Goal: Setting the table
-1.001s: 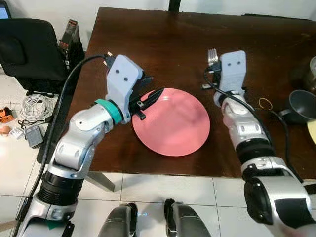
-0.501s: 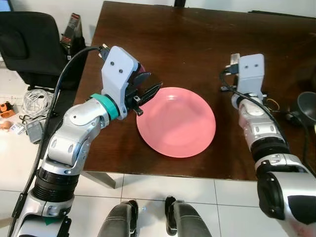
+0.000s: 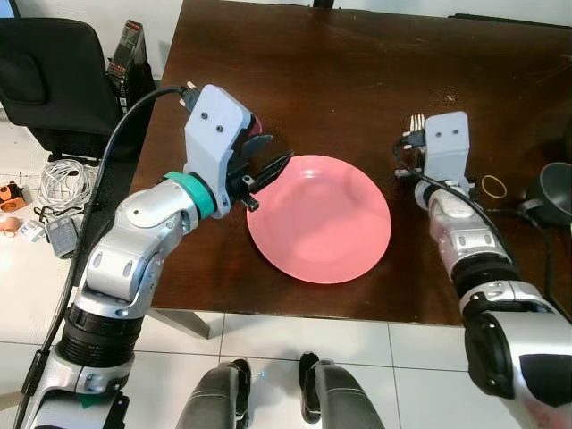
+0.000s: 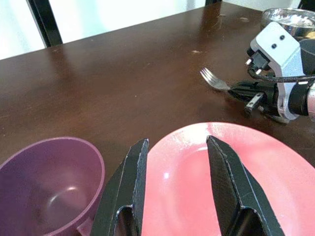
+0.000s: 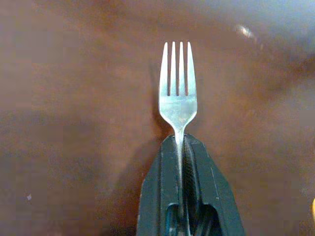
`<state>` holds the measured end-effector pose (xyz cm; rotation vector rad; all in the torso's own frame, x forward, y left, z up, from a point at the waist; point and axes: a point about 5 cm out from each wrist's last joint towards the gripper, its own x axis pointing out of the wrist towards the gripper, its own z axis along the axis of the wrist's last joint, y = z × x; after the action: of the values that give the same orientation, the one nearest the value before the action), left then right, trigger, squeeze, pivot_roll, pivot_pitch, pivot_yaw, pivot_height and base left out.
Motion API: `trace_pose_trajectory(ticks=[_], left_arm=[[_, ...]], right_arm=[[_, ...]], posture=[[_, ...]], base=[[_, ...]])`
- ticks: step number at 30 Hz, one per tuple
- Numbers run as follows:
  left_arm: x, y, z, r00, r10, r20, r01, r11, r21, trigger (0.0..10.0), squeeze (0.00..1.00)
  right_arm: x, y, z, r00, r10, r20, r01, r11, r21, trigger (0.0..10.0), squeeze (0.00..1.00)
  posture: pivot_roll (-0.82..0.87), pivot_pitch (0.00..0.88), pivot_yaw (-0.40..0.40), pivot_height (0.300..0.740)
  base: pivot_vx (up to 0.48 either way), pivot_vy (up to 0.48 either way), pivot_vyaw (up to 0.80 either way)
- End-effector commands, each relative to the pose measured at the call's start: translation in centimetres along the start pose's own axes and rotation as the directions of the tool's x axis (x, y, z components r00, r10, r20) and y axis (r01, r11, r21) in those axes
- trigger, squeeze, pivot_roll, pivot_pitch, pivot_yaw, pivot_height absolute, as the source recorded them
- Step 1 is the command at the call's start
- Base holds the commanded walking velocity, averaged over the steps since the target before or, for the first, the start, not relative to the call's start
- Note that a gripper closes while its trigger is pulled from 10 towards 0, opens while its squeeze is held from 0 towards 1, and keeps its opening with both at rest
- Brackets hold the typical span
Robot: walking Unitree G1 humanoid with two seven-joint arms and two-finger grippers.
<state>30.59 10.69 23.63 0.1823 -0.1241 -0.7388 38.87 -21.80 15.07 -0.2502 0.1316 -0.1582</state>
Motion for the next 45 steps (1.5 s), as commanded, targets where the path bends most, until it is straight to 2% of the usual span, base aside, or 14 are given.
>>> trace_pose_trajectory(ticks=[1, 10, 13, 14, 15, 18, 21, 22, 25, 28, 32, 36, 37, 45], left_arm=[[-0.3, -0.3, -0.1, 1.0, -0.006, -0.006, 0.006, 1.0, -0.002, 10.0, 0.0], [-0.2, -0.3, -0.1, 1.0, -0.006, -0.007, 0.006, 1.0, -0.006, 10.0, 0.0], [0.1, -0.5, -0.1, 1.0, -0.005, 0.0, 0.005, 1.0, -0.012, 10.0, 0.0], [0.2, -0.4, -0.2, 1.0, 0.007, 0.003, -0.007, 1.0, -0.015, 10.0, 0.0], [0.3, -0.3, -0.2, 1.0, 0.024, 0.003, -0.024, 1.0, -0.016, 10.0, 0.0], [0.3, -0.2, -0.3, 0.999, 0.042, 0.003, -0.042, 0.999, -0.018, 10.0, 0.0], [0.2, 0.6, -0.8, 0.988, 0.154, 0.005, -0.154, 0.987, -0.048, 10.0, 0.0], [0.2, 0.6, -0.8, 0.988, 0.154, 0.005, -0.154, 0.987, -0.048, 10.0, 0.0], [-0.3, 1.2, -1.6, 0.971, 0.237, -0.013, -0.238, 0.97, -0.051, 10.0, 0.0], [-0.7, 1.5, -2.2, 0.964, 0.265, -0.03, -0.266, 0.963, -0.049, 10.0, 0.0], [-0.6, 1.4, -2.6, 0.963, 0.266, -0.036, -0.267, 0.962, -0.049, 10.0, 0.0], [-0.2, 1.4, -2.7, 0.963, 0.268, -0.034, -0.27, 0.962, -0.049, 10.0, 0.0], [0.0, 1.3, -2.7, 0.963, 0.269, -0.029, -0.27, 0.962, -0.046, 10.0, 0.0], [0.1, 0.5, -3.9, 0.957, 0.284, -0.052, -0.288, 0.955, -0.069, 10.0, 0.0]], right_arm=[[-0.2, -0.3, -1.1, 0.999, -0.02, -0.046, 0.021, 1.0, 0.008, 10.0, 1.0], [-0.1, -0.6, -1.0, 0.999, -0.028, -0.041, 0.028, 1.0, 0.012, 10.0, 1.0], [0.0, -1.3, 0.9, 0.997, -0.035, 0.07, 0.034, 0.999, 0.015, 10.0, 1.0], [-0.1, -1.6, 2.6, 0.984, -0.029, 0.178, 0.023, 0.999, 0.039, 10.0, 0.13], [-0.3, -1.7, 3.3, 0.975, -0.032, 0.22, 0.021, 0.998, 0.053, 10.0, 0.0], [-0.5, -1.8, 3.8, 0.966, -0.037, 0.257, 0.021, 0.998, 0.065, 10.0, 0.0], [-2.6, -1.7, 5.1, 0.924, -0.042, 0.379, 0.001, 0.994, 0.109, 10.0, 0.0], [-2.6, -1.7, 5.1, 0.924, -0.042, 0.379, 0.001, 0.994, 0.109, 10.0, 0.0], [-6.1, -0.2, 4.6, 0.904, -0.007, 0.428, -0.042, 0.993, 0.106, 10.0, 0.0], [-8.4, 0.8, 3.9, 0.902, 0.021, 0.43, -0.07, 0.993, 0.099, 10.0, 0.0], [-9.1, 0.9, 3.3, 0.903, 0.026, 0.429, -0.065, 0.995, 0.077, 10.0, 0.0], [-9.1, 0.8, 3.1, 0.914, -0.014, 0.406, -0.048, 0.988, 0.144, 10.0, 0.0], [-9.2, 0.9, 3.5, 0.911, -0.01, 0.413, -0.055, 0.988, 0.144, 10.0, 0.0], [-10.0, 1.5, 4.4, 0.909, -0.011, 0.416, -0.063, 0.984, 0.164, 10.0, 0.0]], posture=[[0.02, 0.194, 0.041, 0.74], [0.01, 0.189, 0.039, 0.74], [0.01, 0.172, 0.036, 0.74], [0.0, 0.163, 0.035, 0.74], [0.0, 0.152, 0.035, 0.74], [0.0, 0.152, 0.035, 0.74], [-0.01, 0.123, 0.043, 0.74], [-0.01, 0.123, 0.043, 0.74], [-0.03, 0.103, 0.052, 0.74], [-0.04, 0.092, 0.054, 0.74], [-0.05, 0.08, 0.055, 0.74], [-0.06, 0.063, 0.054, 0.74], [-0.07, 0.034, 0.052, 0.74], [-0.09, 0.019, 0.076, 0.74]], base=[[0.0, 0.0, 0.0], [0.0, 0.0, 0.0], [0.0, 0.0, 0.0], [0.0, 0.0, 0.0], [0.0, 0.0, 0.0], [0.0, 0.0, 0.0], [0.0, 0.0, 0.0], [0.0, 0.0, 0.0], [0.0, 0.0, 0.0], [0.0, 0.0, 0.0], [0.0, 0.0, 0.0], [0.0, 0.0, 0.0], [0.0, 0.0, 0.0], [0.0, 0.0, 0.0]])
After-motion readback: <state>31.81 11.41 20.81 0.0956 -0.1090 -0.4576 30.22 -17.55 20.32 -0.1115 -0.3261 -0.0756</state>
